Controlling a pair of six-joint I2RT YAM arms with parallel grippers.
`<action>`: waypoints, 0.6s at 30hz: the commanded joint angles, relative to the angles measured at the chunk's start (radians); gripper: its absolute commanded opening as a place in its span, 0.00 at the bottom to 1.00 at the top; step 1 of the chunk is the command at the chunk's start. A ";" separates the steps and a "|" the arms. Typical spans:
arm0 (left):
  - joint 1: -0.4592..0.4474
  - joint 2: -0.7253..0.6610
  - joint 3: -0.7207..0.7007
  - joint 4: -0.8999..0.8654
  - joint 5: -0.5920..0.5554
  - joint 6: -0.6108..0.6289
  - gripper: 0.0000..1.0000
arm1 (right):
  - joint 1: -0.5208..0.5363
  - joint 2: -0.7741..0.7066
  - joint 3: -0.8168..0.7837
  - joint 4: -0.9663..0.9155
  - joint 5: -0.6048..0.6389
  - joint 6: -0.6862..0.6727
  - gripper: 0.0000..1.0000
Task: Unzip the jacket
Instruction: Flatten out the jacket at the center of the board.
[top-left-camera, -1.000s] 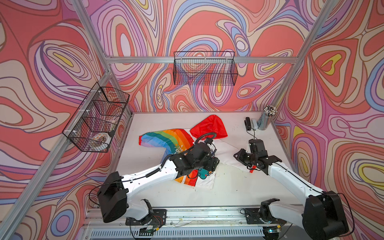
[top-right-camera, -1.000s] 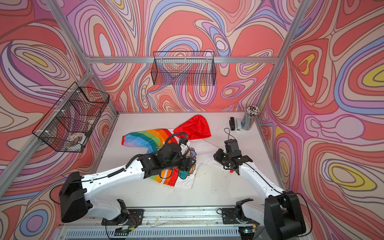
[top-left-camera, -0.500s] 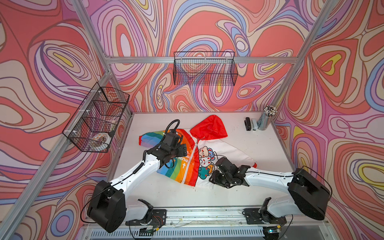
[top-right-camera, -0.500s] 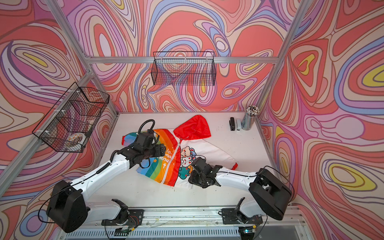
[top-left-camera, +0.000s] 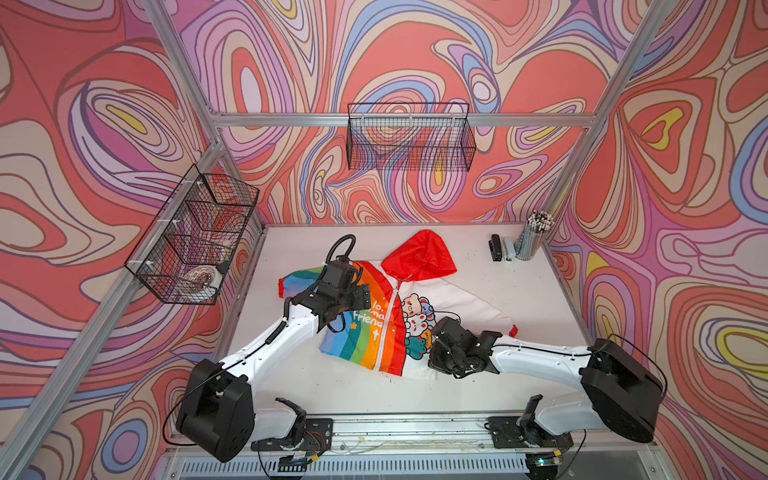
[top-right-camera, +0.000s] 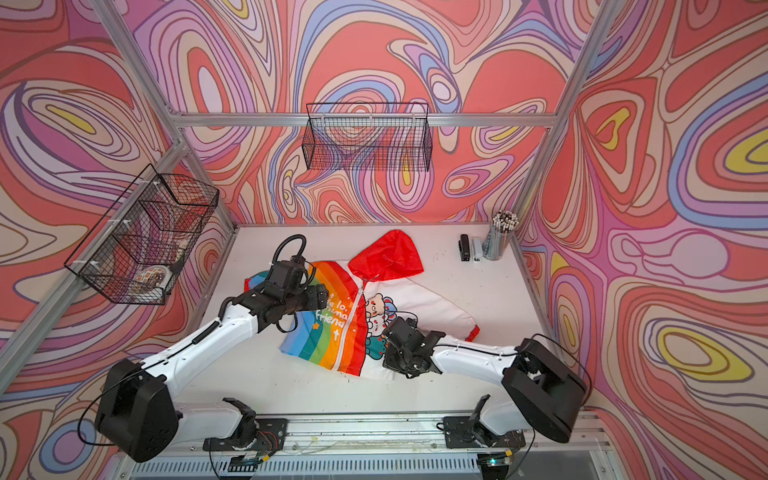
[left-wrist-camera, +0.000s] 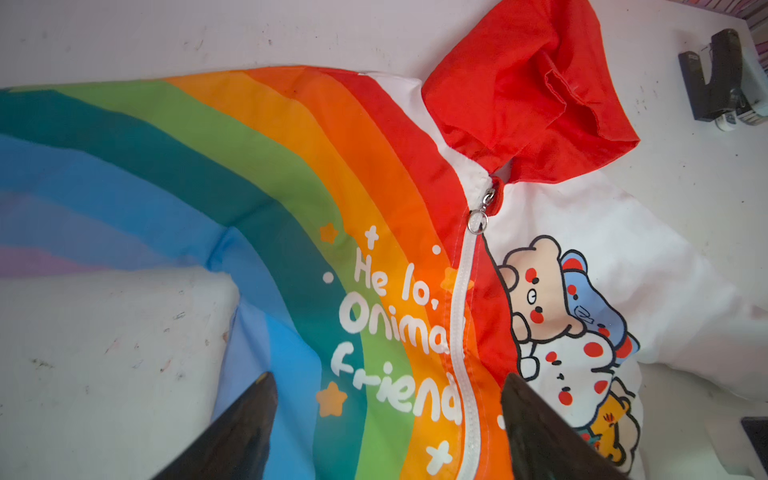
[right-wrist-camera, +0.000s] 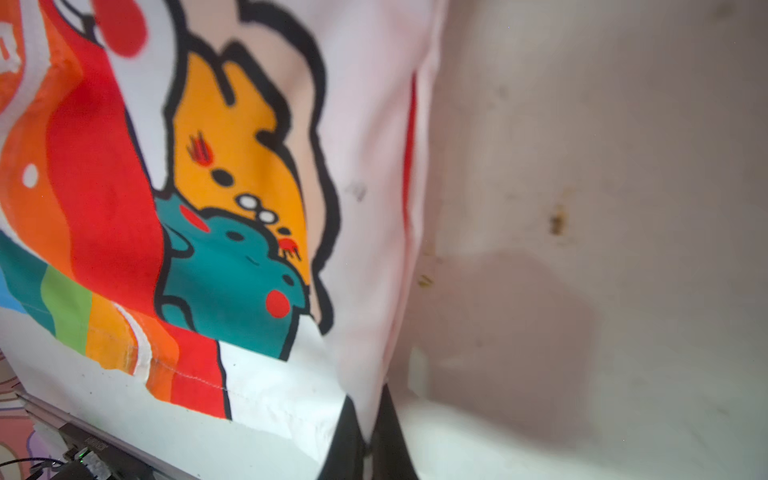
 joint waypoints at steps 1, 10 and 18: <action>-0.030 0.057 0.080 0.034 0.037 0.047 0.85 | -0.065 -0.121 -0.067 -0.155 0.058 0.008 0.00; -0.183 0.311 0.360 0.043 0.010 0.162 0.84 | -0.231 -0.282 -0.008 -0.347 0.120 -0.117 0.28; -0.220 0.616 0.721 0.007 0.011 0.219 0.63 | -0.435 -0.148 0.178 -0.135 -0.009 -0.309 0.39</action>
